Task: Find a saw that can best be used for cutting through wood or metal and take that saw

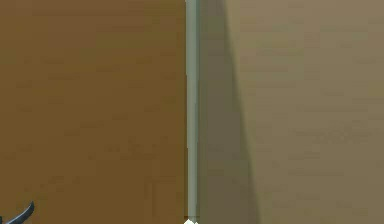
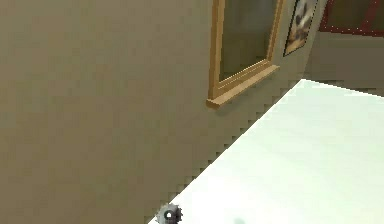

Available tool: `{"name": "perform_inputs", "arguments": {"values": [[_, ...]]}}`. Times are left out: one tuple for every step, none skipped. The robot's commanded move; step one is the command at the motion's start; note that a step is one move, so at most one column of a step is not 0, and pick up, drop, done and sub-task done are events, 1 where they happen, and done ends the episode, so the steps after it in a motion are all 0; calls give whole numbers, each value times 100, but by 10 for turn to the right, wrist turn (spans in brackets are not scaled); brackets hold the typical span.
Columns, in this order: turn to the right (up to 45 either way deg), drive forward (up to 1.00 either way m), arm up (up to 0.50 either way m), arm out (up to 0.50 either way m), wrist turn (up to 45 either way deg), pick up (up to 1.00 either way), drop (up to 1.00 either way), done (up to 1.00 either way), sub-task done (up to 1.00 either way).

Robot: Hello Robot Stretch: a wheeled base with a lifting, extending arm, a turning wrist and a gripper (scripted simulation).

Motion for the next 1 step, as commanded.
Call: {"name": "perform_inputs", "arguments": {"values": [[0, 0, 0, 0, 0, 0, 0, 100, 0]]}}
